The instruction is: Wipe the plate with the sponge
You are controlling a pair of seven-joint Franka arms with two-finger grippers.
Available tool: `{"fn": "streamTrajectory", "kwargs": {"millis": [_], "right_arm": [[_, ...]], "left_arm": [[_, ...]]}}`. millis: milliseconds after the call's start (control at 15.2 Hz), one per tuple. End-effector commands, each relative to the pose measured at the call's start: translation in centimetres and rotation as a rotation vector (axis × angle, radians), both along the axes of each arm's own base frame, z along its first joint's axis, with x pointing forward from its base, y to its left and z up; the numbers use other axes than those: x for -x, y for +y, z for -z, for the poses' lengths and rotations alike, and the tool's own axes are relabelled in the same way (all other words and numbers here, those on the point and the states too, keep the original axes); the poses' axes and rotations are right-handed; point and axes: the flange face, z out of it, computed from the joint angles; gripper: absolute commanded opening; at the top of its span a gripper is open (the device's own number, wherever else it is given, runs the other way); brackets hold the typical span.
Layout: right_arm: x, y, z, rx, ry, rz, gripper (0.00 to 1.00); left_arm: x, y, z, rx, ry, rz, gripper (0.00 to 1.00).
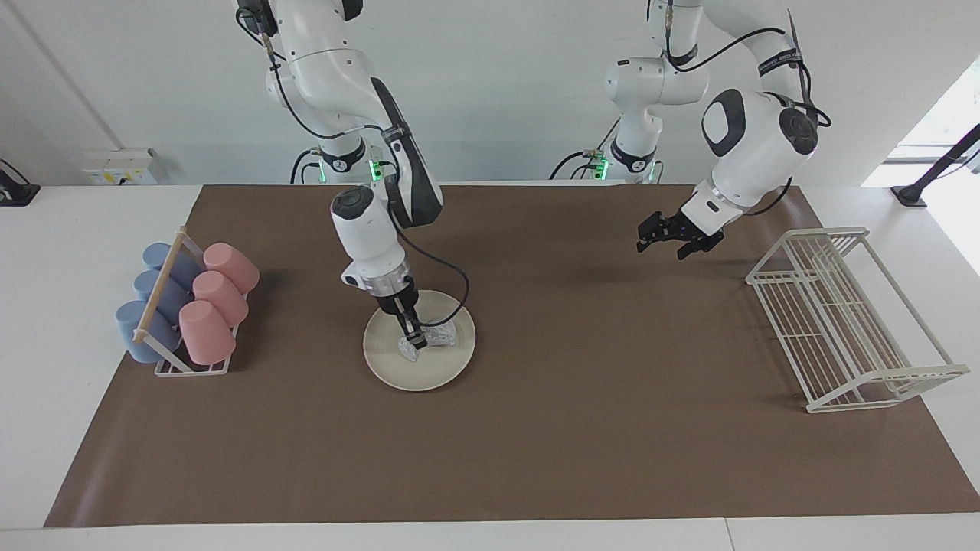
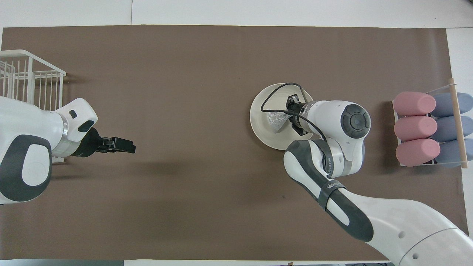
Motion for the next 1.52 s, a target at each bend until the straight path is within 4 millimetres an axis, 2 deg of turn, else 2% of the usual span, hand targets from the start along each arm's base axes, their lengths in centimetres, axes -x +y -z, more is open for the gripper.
{"fn": "streamTrajectory", "kwargs": {"millis": [0, 264, 528, 594, 792, 924, 1056, 1254, 1320, 1452], "right_arm": [[-0.3, -2.3, 1.6, 0.013, 0.007, -0.030, 0.00], [0.2, -0.6, 1.5, -0.010, 0.025, 0.029, 0.00], [2.0, 4.9, 1.3, -0.049, 0.046, 0.089, 0.00], [2.2, 5.5, 1.3, -0.053, 0.049, 0.096, 0.00], [2.2, 5.6, 1.3, -0.055, 0.048, 0.100, 0.00], [1.6, 5.9, 0.5, -0.062, 0.050, 0.102, 0.00], [0.6, 7.6, -2.2, -0.073, 0.092, 0.086, 0.00], [-1.1, 8.3, -6.8, -0.072, 0.169, 0.097, 0.00], [-1.3, 8.6, -9.1, -0.083, 0.180, 0.114, 0.00], [-1.0, 8.9, -12.2, -0.097, 0.196, 0.153, 0.00]], "left_arm": [[-0.2, 0.1, -0.2, -0.021, -0.015, -0.012, 1.00], [-0.3, 0.1, -0.2, -0.021, -0.021, -0.012, 1.00], [-0.3, 0.1, -0.2, -0.021, -0.023, -0.011, 1.00], [-0.3, 0.1, -0.2, -0.021, -0.023, -0.012, 1.00], [-0.2, 0.0, -0.1, -0.021, -0.021, -0.009, 1.00], [-0.2, 0.0, -0.1, -0.021, -0.021, -0.009, 1.00], [-0.2, 0.0, -0.2, -0.021, -0.023, -0.009, 1.00], [-0.2, 0.0, -0.2, -0.023, -0.021, -0.023, 1.00], [-0.2, -0.2, -0.1, -0.014, -0.014, -0.039, 1.00], [-0.1, -0.8, -0.4, 0.079, 0.011, -0.095, 1.00]]}}
